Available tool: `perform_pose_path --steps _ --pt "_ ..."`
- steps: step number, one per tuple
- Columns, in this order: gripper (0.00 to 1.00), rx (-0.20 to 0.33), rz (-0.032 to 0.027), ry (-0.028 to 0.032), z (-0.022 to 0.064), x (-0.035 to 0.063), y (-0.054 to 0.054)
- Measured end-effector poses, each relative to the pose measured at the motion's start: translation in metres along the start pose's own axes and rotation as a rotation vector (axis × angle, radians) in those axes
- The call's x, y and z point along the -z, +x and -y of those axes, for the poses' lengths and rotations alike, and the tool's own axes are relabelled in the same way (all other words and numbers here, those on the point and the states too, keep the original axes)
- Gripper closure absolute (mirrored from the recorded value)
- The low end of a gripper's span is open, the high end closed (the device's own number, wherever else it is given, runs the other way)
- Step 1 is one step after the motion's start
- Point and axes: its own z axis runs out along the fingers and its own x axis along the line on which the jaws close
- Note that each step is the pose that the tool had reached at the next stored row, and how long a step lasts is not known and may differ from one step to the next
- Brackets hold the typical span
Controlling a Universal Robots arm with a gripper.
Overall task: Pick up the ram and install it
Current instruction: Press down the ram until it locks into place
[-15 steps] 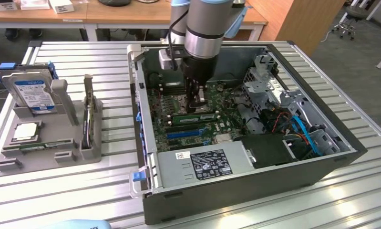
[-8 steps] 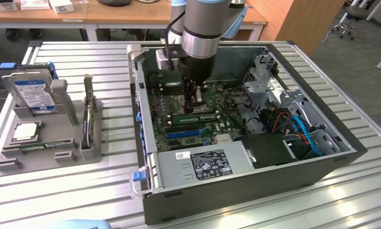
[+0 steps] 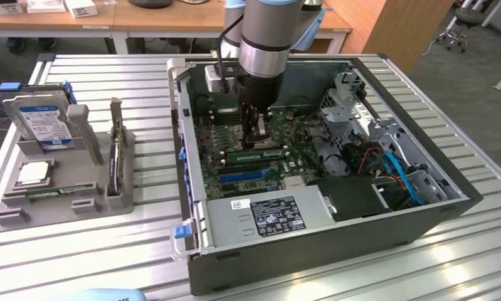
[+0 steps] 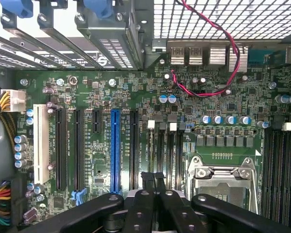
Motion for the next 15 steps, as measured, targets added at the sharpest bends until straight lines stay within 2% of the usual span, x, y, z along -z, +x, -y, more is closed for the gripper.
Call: perform_pose_path --steps 15 --pt "0.90 0.000 0.0000 0.0000 0.0000 -0.0086 -0.0004"
